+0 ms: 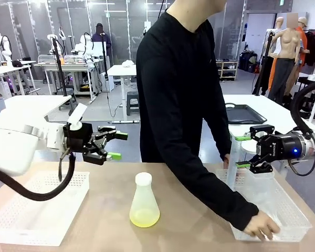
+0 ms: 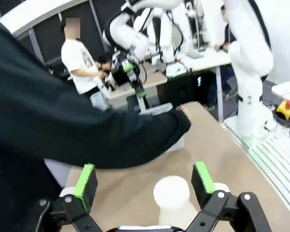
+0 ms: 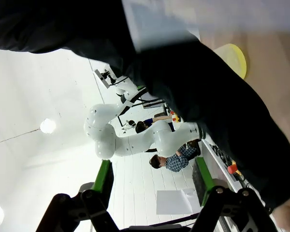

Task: Prepare the solutions needed for the experiment.
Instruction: When the human places the Big flask in the center of the table, pick up the Big flask and place it in the left Organizing basket.

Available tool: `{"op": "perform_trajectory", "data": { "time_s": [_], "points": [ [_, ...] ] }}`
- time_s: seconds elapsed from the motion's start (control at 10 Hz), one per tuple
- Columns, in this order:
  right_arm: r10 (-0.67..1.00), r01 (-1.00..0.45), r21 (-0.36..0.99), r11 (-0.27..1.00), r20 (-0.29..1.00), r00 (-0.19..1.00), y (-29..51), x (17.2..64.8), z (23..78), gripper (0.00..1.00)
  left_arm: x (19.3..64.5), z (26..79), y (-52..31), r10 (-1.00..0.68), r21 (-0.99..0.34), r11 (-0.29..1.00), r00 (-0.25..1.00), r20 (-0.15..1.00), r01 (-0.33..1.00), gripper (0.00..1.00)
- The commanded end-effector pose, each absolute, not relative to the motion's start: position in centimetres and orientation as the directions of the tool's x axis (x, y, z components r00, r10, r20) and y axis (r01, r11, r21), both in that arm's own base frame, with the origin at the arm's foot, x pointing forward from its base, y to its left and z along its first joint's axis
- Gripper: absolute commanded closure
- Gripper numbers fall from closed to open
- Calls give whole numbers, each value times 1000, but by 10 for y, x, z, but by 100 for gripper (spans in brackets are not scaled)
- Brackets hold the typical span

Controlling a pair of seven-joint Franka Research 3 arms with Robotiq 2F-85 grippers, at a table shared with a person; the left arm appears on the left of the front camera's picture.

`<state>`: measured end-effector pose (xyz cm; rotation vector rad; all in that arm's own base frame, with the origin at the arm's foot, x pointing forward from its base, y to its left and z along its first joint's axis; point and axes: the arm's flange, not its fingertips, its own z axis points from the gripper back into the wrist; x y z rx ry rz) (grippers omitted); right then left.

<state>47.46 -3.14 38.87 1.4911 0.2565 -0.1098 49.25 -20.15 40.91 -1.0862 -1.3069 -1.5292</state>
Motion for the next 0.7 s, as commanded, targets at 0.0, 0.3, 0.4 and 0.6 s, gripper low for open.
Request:
{"op": "perform_trajectory", "data": {
  "time_s": [0.0,0.3,0.4,0.6],
  "points": [
    [81,225,971,82,-232,969,-31,473,391,17,512,389,-216,11,257,-138,-258,966,956,0],
    [81,225,971,82,-232,969,-31,473,391,17,534,359,-236,53,228,-258,-222,974,939,0],
    [81,225,971,82,-232,969,-31,473,391,17,538,352,-234,53,221,-275,-214,975,936,0],
    [81,225,971,82,-232,969,-31,473,391,17,549,342,-228,92,223,-354,-204,975,908,0]
  ]
}}
